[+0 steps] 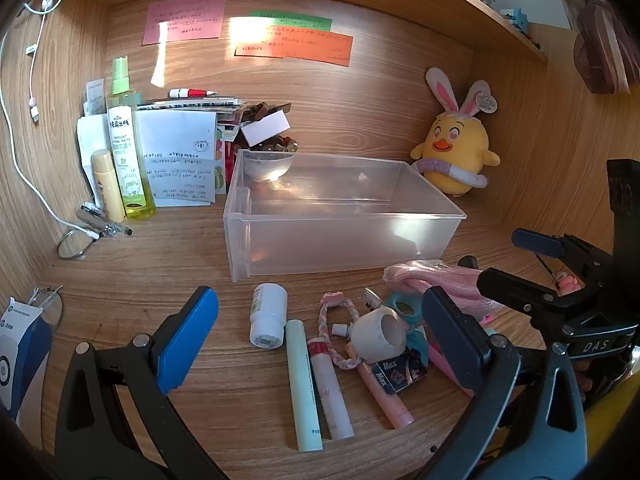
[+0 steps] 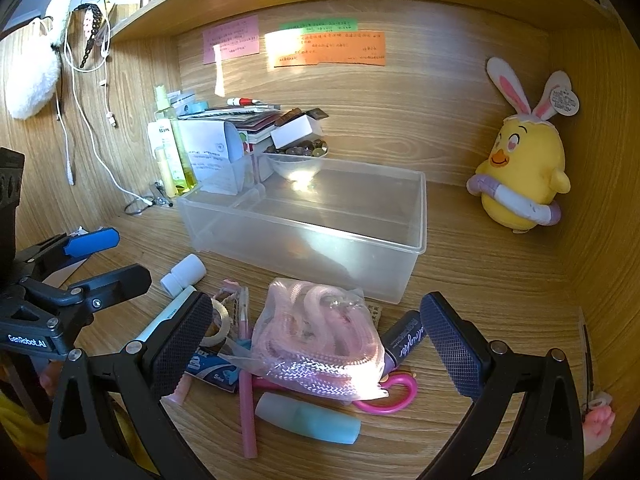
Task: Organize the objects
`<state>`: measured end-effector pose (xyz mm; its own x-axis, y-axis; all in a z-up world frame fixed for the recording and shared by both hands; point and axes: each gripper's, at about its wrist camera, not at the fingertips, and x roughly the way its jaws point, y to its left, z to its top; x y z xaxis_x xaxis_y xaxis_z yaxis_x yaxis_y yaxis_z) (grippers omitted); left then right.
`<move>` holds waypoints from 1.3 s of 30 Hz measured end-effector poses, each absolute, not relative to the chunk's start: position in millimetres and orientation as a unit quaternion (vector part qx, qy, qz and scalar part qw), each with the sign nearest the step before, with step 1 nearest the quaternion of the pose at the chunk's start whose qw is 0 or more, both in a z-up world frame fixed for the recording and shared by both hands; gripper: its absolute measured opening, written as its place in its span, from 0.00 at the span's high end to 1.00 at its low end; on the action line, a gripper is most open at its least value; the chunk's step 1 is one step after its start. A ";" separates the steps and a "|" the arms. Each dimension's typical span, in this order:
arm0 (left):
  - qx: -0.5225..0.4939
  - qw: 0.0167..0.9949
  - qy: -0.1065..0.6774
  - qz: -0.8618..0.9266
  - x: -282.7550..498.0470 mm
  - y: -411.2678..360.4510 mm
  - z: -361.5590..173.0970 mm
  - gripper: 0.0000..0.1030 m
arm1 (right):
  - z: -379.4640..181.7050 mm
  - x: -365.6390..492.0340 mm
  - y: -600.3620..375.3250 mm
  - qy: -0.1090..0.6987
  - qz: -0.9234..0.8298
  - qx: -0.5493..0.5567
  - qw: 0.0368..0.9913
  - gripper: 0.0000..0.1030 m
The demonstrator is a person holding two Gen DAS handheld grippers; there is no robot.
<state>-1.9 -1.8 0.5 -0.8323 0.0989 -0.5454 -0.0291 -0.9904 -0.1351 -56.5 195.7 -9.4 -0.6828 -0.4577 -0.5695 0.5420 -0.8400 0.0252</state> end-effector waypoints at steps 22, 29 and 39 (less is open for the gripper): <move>-0.289 0.035 -0.064 0.955 -1.4 -0.8 -1.1 0.00 | -9.7 -56.3 195.8 0.071 -0.916 0.288 0.271 0.00; -0.290 0.037 -0.067 0.954 -1.1 -1.1 -2.2 0.00 | -8.6 -54.6 195.7 0.070 -0.916 0.286 0.274 0.00; -0.295 0.056 -0.072 0.951 -0.4 -6.3 -3.7 0.21 | -7.9 -48.8 200.6 0.070 -0.921 0.267 0.277 0.01</move>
<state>-0.4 -6.3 -3.7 -0.8193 0.1489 -0.5537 -0.0635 -0.9833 -0.1705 -48.8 200.6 -7.9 -0.7044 -0.4723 -0.5299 0.5466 -0.8372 0.0196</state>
